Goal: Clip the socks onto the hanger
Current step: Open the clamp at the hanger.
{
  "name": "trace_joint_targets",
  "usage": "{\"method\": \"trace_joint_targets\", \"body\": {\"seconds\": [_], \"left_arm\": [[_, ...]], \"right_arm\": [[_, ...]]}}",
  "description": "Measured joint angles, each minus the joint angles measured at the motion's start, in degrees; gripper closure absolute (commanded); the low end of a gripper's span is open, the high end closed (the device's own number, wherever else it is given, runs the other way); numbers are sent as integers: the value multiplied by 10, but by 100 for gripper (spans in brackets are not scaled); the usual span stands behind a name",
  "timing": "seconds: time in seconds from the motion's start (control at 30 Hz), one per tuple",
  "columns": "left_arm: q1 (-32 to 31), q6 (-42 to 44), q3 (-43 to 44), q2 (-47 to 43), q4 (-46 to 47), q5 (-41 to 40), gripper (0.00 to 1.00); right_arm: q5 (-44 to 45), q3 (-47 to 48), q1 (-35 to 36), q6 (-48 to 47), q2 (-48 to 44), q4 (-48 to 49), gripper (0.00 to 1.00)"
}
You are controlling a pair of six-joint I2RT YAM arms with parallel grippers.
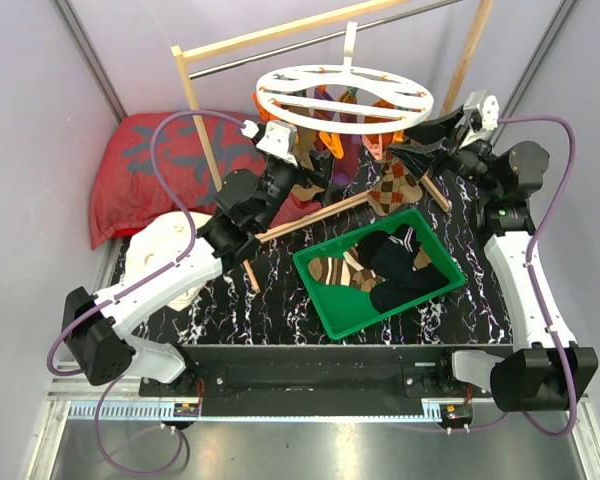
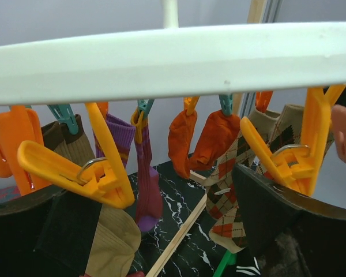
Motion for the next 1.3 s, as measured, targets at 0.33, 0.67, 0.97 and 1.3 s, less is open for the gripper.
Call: {"method": "trace_joint_targets", "body": {"seconds": [0.33, 0.67, 0.97, 1.3], "left_arm": [[0, 0, -3, 0, -9, 49, 5], [0, 0, -39, -12, -16, 86, 3], [-8, 0, -88, -32, 2, 123, 3], [-50, -9, -96, -18, 39, 137, 3]], "right_arm": [[-27, 18, 0, 51, 22, 45, 47], [-20, 18, 0, 91, 22, 59, 65], [25, -19, 0, 136, -1, 53, 76], [103, -41, 15, 153, -43, -34, 93]]}}
